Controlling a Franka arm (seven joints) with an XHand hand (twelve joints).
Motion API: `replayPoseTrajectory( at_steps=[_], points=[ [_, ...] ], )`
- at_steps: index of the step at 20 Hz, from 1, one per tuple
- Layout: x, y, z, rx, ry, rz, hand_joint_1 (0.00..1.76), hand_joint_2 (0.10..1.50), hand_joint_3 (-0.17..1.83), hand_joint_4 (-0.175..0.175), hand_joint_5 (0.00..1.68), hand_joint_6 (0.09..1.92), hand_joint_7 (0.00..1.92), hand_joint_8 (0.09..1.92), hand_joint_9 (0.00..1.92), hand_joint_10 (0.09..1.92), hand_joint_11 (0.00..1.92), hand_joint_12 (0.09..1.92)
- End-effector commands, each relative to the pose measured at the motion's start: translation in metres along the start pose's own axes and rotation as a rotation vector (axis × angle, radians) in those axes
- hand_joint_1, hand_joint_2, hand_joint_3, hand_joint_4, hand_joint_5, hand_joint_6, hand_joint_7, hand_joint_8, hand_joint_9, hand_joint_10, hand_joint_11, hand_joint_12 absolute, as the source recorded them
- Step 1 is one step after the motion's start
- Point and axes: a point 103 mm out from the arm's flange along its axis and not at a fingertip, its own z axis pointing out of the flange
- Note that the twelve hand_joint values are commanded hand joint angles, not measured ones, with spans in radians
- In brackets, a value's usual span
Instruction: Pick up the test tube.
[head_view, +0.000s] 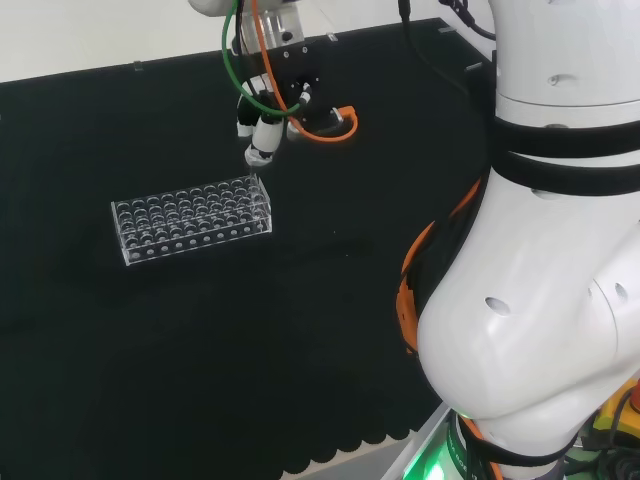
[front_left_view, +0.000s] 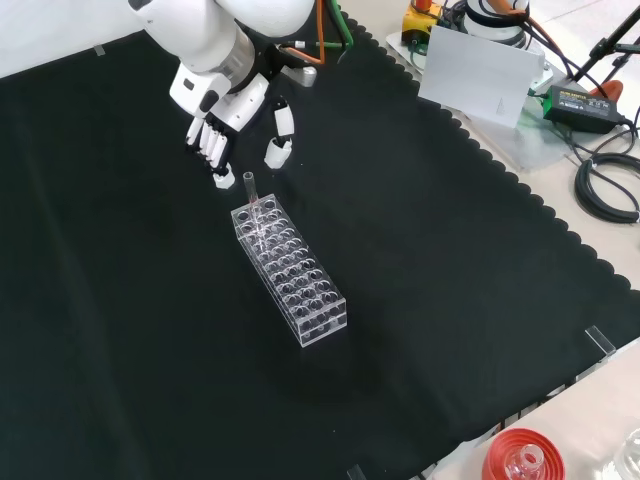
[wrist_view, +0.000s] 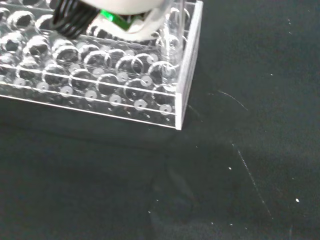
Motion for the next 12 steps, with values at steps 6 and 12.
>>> replayPoseTrajectory(
  at_steps=[6,12],
  points=[
    [0.004,-0.004,0.017,-0.005,0.053,0.003,1.06,0.6,0.7,-0.122,0.44,0.83,0.75,0.83,0.62,0.89,0.31,1.48],
    [0.013,0.002,0.019,-0.011,0.06,-0.013,1.09,0.6,0.71,-0.134,0.5,0.87,0.83,0.83,0.67,0.87,0.35,1.47]
  ],
)
